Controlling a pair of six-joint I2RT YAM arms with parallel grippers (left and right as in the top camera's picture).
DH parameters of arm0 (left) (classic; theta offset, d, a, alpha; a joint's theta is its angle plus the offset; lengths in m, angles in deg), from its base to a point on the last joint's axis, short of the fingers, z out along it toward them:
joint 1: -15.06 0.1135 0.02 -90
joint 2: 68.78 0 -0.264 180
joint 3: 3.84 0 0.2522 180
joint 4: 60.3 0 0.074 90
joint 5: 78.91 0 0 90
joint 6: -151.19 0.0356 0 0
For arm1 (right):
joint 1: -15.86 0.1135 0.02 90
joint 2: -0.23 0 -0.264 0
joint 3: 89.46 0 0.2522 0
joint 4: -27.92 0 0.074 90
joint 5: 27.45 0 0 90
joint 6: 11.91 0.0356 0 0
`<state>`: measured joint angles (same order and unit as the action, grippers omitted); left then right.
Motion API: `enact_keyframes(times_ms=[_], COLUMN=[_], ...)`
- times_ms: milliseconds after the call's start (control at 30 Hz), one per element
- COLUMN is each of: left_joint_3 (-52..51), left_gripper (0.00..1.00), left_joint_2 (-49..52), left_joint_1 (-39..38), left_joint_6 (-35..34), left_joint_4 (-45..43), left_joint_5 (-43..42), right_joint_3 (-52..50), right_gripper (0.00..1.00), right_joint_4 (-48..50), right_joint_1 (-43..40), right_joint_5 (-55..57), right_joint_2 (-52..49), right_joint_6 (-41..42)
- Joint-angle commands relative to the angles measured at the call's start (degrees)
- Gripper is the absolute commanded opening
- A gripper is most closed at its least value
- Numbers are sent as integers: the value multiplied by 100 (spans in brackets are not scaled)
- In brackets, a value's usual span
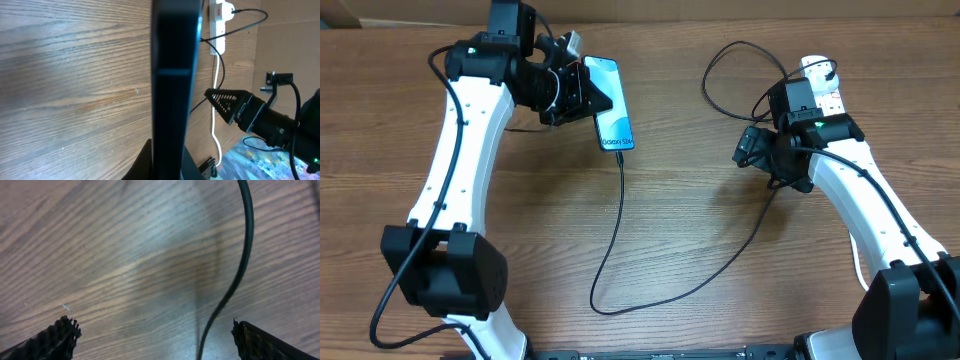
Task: Plug charger to phone and switch on socket
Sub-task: 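Lower the charging phone toward the table with the left gripper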
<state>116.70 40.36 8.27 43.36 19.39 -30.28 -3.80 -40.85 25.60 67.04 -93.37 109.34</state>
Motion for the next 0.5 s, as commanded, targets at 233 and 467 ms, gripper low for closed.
enact_keyframes(times_ms=[233,467], left_joint_3=[17,17], left_gripper=[4,4], left_joint_2=[70,205], left_joint_1=[-227,-286], left_joint_6=[85,-24], left_joint_4=[-144,-177], left_joint_5=[-348,-345], right_joint_3=[52,52], right_gripper=[100,100], right_joint_4=[114,114], right_joint_1=[-28,-28], right_joint_5=[83,81], right_joint_2=[96,96], right_joint_6=[-22,-24])
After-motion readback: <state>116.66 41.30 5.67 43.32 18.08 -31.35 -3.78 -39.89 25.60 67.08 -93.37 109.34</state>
